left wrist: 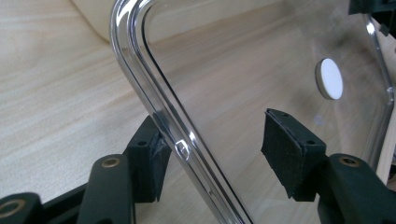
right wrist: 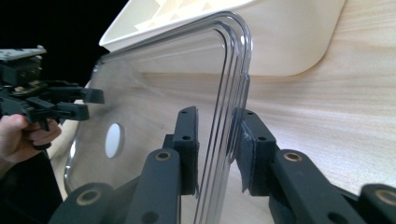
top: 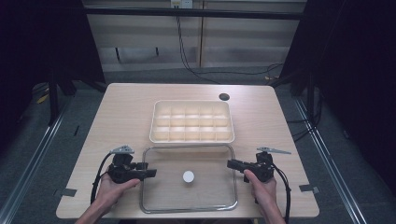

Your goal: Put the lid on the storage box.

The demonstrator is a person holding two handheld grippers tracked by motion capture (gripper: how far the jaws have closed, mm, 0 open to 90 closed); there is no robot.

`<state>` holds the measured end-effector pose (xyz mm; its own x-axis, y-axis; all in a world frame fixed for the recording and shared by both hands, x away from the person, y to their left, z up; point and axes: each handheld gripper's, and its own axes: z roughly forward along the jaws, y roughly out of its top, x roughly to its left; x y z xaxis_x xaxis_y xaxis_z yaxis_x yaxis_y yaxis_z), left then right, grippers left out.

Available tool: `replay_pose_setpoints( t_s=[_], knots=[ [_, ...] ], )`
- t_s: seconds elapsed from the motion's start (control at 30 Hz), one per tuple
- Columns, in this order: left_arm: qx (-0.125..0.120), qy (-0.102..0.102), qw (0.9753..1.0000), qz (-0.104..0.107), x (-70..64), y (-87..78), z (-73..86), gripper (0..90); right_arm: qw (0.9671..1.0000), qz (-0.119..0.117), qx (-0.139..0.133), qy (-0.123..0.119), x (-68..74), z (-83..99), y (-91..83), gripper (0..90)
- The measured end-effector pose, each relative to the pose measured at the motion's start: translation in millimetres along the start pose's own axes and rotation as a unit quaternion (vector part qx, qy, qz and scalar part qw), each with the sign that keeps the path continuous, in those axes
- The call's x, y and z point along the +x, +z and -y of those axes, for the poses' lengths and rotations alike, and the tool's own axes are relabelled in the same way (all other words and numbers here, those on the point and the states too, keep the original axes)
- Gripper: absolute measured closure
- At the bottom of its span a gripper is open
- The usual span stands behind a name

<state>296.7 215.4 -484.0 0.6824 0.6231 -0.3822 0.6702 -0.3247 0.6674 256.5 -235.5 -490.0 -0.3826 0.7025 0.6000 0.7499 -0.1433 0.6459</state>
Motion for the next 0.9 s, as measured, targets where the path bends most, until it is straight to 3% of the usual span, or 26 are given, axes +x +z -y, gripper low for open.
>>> replay_pose_setpoints(
  t_s=[0.1,0.27,0.43,0.67,0.7,0.9],
  knots=[
    [-0.007,-0.002,1.0,0.001,-0.7,-1.9,-0.9,44.1,1.0,0.0,-0.004,-0.001,1.6,-0.4,-0.6,71.7],
    [-0.015,0.013,0.9998,-0.002,-3.0,-7.5,-3.4,47.3,1.0,0.005,-0.008,-0.003,4.1,-0.9,-1.2,70.7],
    [-0.036,0.009,0.9993,0.007,-3.5,-14.2,-5.7,51.6,0.9997,0.009,-0.019,-0.007,7.3,-2.4,-4.0,70.6],
    [-0.055,0.022,0.9982,0.009,-6.6,-24.0,-13.9,58.9,0.9989,0.015,-0.038,-0.021,16.1,-7.2,-12.7,71.0],
    [-0.066,0.019,0.9975,0.014,-7.7,-26.3,-16.2,60.1,0.9988,0.014,-0.041,-0.021,17.0,-8.3,-14.1,71.3],
    [-0.075,0.029,0.9968,0.002,-13.5,-30.5,-21.8,62.3,0.9982,0.015,-0.054,-0.021,19.6,-13.6,-18.8,72.0]
  ],
)
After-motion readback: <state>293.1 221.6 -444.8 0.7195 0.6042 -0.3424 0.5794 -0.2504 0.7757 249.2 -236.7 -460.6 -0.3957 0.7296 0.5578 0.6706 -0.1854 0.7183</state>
